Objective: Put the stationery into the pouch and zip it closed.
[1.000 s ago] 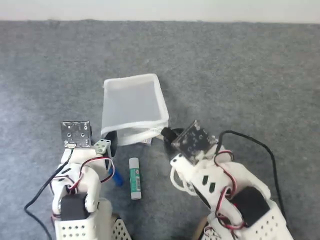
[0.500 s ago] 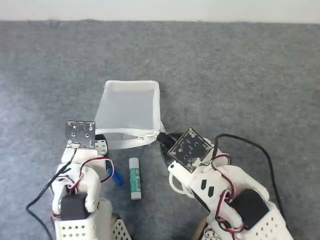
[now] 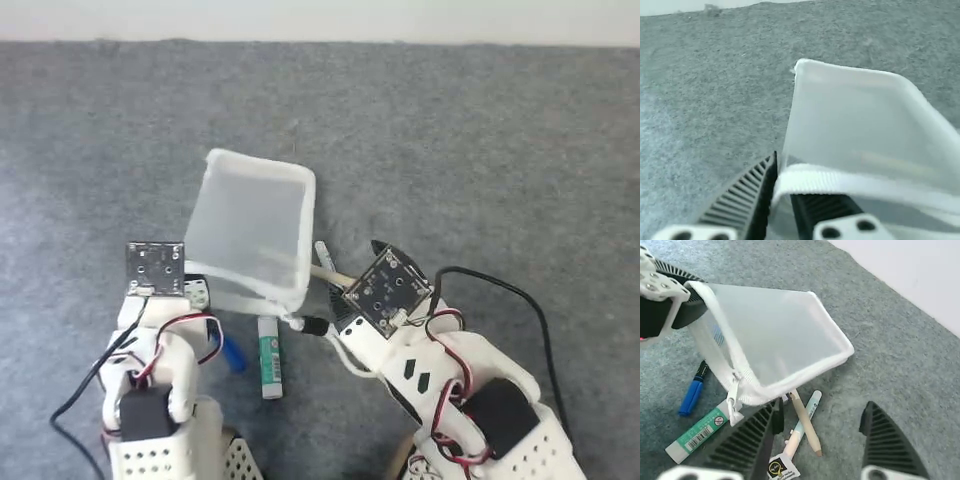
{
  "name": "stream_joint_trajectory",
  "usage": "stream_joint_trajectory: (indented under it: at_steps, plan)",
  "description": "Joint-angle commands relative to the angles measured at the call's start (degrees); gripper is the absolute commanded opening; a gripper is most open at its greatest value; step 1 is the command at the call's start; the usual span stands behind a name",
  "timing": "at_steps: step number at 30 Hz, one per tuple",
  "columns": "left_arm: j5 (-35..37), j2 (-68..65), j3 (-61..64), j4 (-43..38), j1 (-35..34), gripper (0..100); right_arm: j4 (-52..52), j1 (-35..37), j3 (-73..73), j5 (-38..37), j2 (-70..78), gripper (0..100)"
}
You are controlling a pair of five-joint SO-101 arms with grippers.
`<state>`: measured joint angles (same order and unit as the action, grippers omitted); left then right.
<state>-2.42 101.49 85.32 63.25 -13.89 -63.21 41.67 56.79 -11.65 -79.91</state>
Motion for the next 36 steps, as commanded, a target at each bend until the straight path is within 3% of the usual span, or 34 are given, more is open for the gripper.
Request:
stream_joint_trajectory:
  at_steps: [1, 9, 19, 36]
  plan:
    - [-0.2, 0.1, -2.2, 0.7, -1.2, 1, -0.1, -0.8, -1.8, 0.2, -1.4, 21.0]
    - [-0.2, 0.1, -2.7, 1.4, -2.5, 1, 3.5, -6.7, 0.0, 0.7, -1.3, 21.2]
    - [2.5, 0.2, -4.6, 0.7, -10.0, 1, 5.3, -7.0, 1.8, 0.3, -0.2, 21.0]
    - [2.7, 0.2, -4.7, 0.6, -10.3, 1, 7.8, -6.9, -8.6, 0.2, 31.5, 21.0]
